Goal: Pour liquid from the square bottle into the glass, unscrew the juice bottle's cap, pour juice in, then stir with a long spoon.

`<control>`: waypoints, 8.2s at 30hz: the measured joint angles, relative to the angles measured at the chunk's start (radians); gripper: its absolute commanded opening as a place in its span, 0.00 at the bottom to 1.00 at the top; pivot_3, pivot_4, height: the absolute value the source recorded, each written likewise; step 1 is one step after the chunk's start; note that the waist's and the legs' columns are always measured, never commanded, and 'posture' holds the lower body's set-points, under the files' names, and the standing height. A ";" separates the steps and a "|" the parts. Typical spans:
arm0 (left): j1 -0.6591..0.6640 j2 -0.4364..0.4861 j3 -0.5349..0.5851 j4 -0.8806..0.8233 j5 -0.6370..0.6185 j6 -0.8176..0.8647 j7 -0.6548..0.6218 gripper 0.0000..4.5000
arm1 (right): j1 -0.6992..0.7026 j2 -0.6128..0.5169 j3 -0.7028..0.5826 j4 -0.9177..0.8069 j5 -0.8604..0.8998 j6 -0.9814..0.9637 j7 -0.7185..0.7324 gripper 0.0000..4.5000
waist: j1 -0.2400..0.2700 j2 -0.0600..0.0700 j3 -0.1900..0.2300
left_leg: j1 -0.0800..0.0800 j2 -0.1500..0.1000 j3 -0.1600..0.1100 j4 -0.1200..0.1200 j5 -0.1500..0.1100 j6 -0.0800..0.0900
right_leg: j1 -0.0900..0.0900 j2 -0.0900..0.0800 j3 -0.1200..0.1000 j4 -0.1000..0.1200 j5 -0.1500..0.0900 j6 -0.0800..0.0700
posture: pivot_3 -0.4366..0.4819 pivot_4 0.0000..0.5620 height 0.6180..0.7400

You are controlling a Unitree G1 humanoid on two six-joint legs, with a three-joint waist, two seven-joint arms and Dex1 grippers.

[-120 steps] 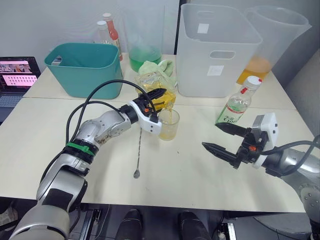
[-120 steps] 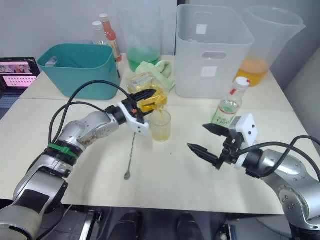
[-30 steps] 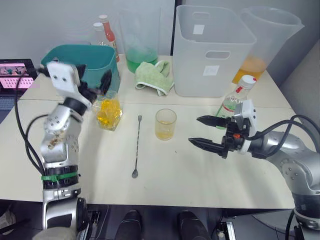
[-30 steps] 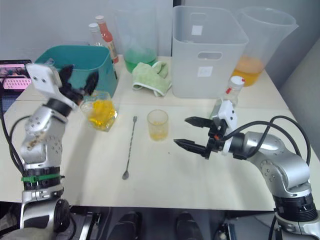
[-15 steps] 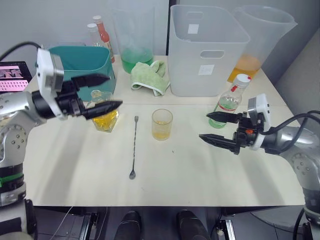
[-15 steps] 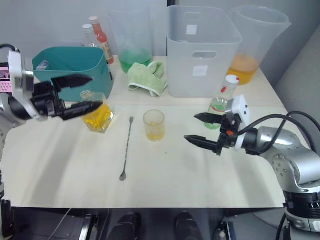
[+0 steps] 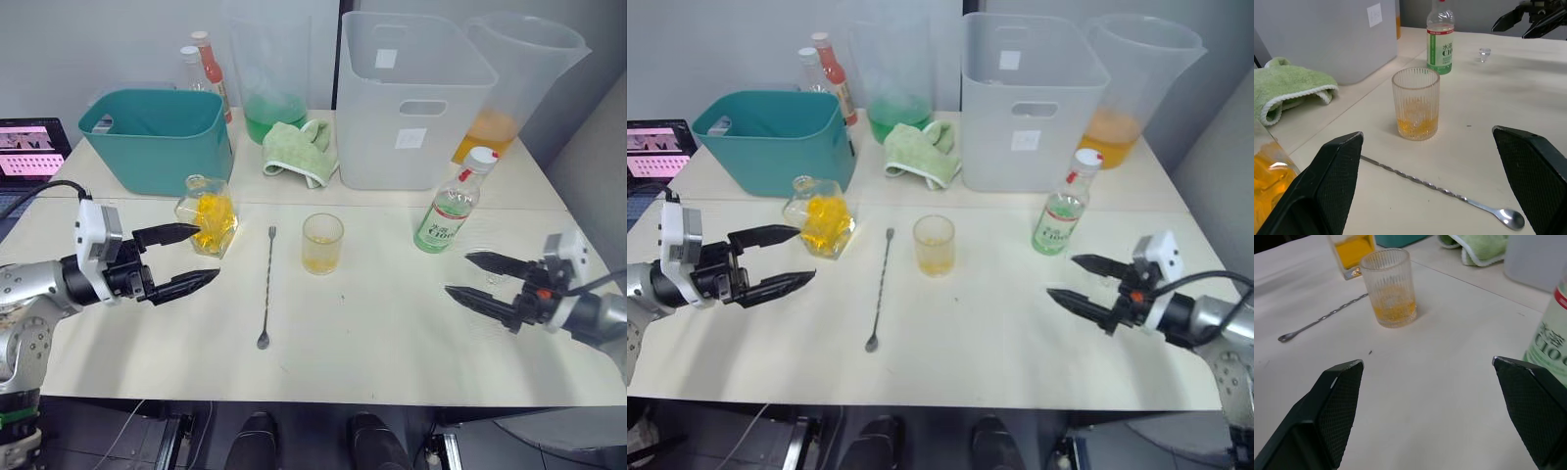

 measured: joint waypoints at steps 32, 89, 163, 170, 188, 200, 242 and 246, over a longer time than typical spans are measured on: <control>0.141 -0.110 -0.009 -0.110 -0.007 -0.054 0.085 0.99 | -0.400 0.024 0.056 0.283 -0.072 -0.012 -0.162 1.00 | -0.028 0.001 0.000 | 0.002 0.001 0.003 0.000 0.002 0.003 | 0.000 0.000 0.003 0.000 0.000 -0.001 | 0.48 0.27 1.00; -0.121 -0.167 -0.247 0.071 0.030 -0.054 0.000 1.00 | -0.415 0.245 0.269 -0.409 0.143 0.326 -0.467 0.34 | -0.024 0.004 0.002 | 0.000 0.000 0.002 -0.004 0.002 0.003 | -0.002 0.001 0.002 -0.001 0.000 -0.001 | 0.48 0.27 1.00; 0.135 -0.135 -0.099 -0.255 -0.083 -0.008 0.175 1.00 | -0.665 0.048 0.628 0.042 0.024 -0.019 0.218 0.28 | -0.007 0.003 0.002 | 0.001 0.001 0.002 -0.009 0.002 0.003 | -0.003 0.000 0.000 -0.005 0.001 -0.002 | 0.48 0.27 1.00; -0.008 -0.133 -0.191 -0.133 -0.075 -0.004 0.080 1.00 | -0.551 0.091 0.542 -0.237 0.028 0.205 -0.162 0.28 | -0.005 0.002 0.002 | 0.000 0.001 0.002 -0.008 0.003 0.003 | -0.003 0.001 0.001 -0.004 0.001 -0.002 | 0.48 0.27 1.00; -0.167 -0.164 -0.277 0.028 -0.021 -0.005 -0.025 1.00 | -0.444 0.136 0.453 -0.391 0.103 0.354 -0.385 1.00 | -0.003 0.002 0.002 | 0.000 0.001 0.002 -0.009 0.003 0.003 | -0.003 0.000 0.000 -0.006 0.001 -0.002 | 0.48 0.27 1.00; -0.272 -0.204 -0.312 -0.020 -0.044 0.049 -0.017 1.00 | -0.173 -0.146 0.031 -0.354 0.301 0.327 -0.038 1.00 | 0.001 0.002 0.002 | 0.000 0.000 0.002 -0.008 0.003 0.003 | -0.001 0.000 0.001 -0.007 0.001 -0.001 | 0.48 0.27 1.00; -0.408 -0.333 -0.547 -0.114 0.087 0.185 0.156 0.28 | -0.310 -0.104 0.089 -0.403 0.391 0.283 -0.273 1.00 | -0.004 0.002 0.002 | -0.001 0.000 0.002 -0.005 0.003 0.003 | 0.000 0.001 0.002 -0.007 0.001 0.001 | 0.48 0.27 1.00; -0.407 -0.338 -0.553 -0.120 0.091 0.182 0.155 0.28 | -0.392 -0.031 0.213 -0.420 0.408 0.287 -0.368 1.00 | 0.001 0.002 0.002 | -0.001 0.000 0.002 -0.005 0.003 0.003 | 0.000 0.000 0.001 -0.007 0.001 0.000 | 0.48 0.27 1.00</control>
